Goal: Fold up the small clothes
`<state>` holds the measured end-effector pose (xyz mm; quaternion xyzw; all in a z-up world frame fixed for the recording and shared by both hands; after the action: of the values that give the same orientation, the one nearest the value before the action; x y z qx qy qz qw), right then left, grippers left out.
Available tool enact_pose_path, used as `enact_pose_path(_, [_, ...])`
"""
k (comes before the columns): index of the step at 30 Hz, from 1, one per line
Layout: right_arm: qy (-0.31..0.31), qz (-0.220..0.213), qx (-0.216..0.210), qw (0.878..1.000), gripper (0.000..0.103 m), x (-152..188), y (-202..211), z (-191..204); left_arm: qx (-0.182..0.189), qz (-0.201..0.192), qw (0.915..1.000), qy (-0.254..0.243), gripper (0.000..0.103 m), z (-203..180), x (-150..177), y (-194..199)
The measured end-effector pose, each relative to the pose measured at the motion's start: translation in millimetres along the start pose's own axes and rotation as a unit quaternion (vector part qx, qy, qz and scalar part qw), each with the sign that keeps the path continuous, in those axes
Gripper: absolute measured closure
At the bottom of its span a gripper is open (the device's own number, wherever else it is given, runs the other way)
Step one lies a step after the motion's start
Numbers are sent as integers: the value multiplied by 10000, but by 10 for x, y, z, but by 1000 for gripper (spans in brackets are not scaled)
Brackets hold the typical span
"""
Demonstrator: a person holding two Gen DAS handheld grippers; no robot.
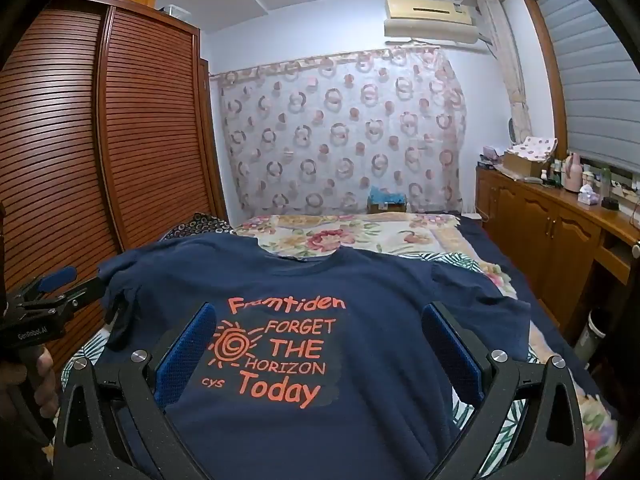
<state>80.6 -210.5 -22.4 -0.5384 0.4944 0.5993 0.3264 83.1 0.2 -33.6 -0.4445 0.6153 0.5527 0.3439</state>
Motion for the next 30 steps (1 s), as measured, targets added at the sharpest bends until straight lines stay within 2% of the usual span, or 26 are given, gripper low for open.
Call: enact_pose_path(30, [10,-58,-16,10000,0,-43,2,18,-1,-13,10000,-10,0,2,-4,3])
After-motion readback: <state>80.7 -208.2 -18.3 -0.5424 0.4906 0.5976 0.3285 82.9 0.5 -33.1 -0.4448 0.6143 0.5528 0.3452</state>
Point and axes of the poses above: each gripper's, at about its wrist camera, not at the fingertips, and y roughly against the way its jaws point, z to its left, x to its underside, the point moved 9 cm from there along -y, roughly the way its jaws point, and after that the axes turned 8 degrees about y, right-handed, at the moved point
